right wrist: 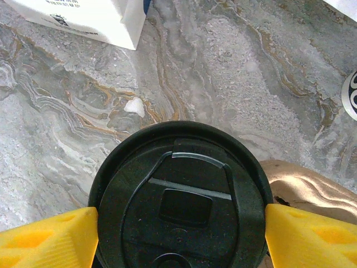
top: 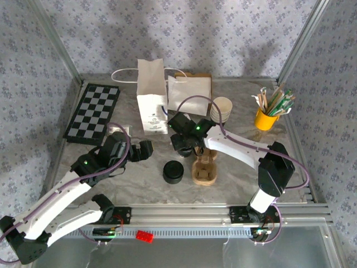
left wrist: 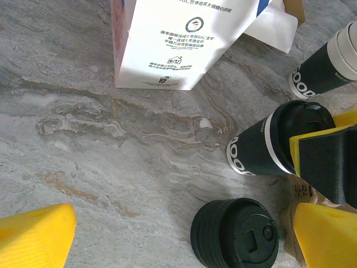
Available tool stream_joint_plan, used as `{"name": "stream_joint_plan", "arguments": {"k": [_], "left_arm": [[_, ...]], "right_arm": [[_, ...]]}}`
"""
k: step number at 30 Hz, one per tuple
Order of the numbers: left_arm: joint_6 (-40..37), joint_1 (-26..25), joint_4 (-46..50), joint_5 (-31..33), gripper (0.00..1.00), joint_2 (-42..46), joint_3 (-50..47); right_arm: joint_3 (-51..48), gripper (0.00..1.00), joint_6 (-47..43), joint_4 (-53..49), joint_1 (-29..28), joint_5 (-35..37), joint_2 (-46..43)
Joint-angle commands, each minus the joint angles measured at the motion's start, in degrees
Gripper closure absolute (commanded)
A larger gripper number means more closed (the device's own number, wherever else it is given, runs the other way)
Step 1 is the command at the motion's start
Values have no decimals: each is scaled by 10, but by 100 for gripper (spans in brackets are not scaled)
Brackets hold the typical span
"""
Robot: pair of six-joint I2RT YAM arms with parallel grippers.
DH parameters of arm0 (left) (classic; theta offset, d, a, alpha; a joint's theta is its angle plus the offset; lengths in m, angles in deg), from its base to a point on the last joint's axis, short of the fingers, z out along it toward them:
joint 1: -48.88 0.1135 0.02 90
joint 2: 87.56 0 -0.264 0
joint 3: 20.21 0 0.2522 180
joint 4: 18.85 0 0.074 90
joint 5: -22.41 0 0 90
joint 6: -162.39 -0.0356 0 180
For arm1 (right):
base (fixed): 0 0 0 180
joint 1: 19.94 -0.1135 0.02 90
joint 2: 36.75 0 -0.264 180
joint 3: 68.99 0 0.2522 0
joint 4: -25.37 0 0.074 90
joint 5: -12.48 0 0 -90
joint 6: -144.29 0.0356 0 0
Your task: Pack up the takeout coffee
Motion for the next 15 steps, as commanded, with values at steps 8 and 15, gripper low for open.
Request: {"name": "stream_joint_plan", "arguments": {"k": [8, 15], "left_arm": [[-2, 7, -9, -2, 0, 13, -2], [-2, 7, -14, -14, 0, 6, 2]], "right_arm": [[1, 21, 5, -11, 9, 3, 11], [13, 15, 3, -19, 9, -6, 13]]}}
